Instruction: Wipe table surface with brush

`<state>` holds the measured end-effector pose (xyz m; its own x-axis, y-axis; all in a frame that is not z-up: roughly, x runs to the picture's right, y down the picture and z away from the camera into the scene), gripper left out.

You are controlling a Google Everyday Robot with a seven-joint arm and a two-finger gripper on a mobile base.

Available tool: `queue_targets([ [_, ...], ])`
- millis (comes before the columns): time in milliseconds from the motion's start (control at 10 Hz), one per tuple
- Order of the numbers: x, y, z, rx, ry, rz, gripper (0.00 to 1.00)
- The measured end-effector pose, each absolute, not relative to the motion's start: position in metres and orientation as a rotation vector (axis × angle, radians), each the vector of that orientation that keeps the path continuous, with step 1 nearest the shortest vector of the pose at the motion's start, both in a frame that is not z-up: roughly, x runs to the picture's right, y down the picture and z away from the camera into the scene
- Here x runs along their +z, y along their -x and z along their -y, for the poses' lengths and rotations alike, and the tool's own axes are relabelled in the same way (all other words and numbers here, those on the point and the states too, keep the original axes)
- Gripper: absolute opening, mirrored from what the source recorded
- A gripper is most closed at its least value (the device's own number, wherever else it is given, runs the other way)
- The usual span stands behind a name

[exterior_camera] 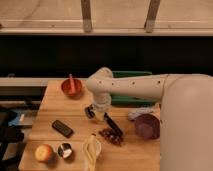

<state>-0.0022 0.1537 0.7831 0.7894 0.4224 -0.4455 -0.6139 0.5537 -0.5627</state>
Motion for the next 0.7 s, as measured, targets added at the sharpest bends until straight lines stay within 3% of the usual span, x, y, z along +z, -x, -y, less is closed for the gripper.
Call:
queue_targets([
  [300,0.779,-0.032,-0.163,0.655,0.776,-0.319,0.13],
  [700,0.799,-0.054,-0.128,0.707,0.744,-0.344,0.13],
])
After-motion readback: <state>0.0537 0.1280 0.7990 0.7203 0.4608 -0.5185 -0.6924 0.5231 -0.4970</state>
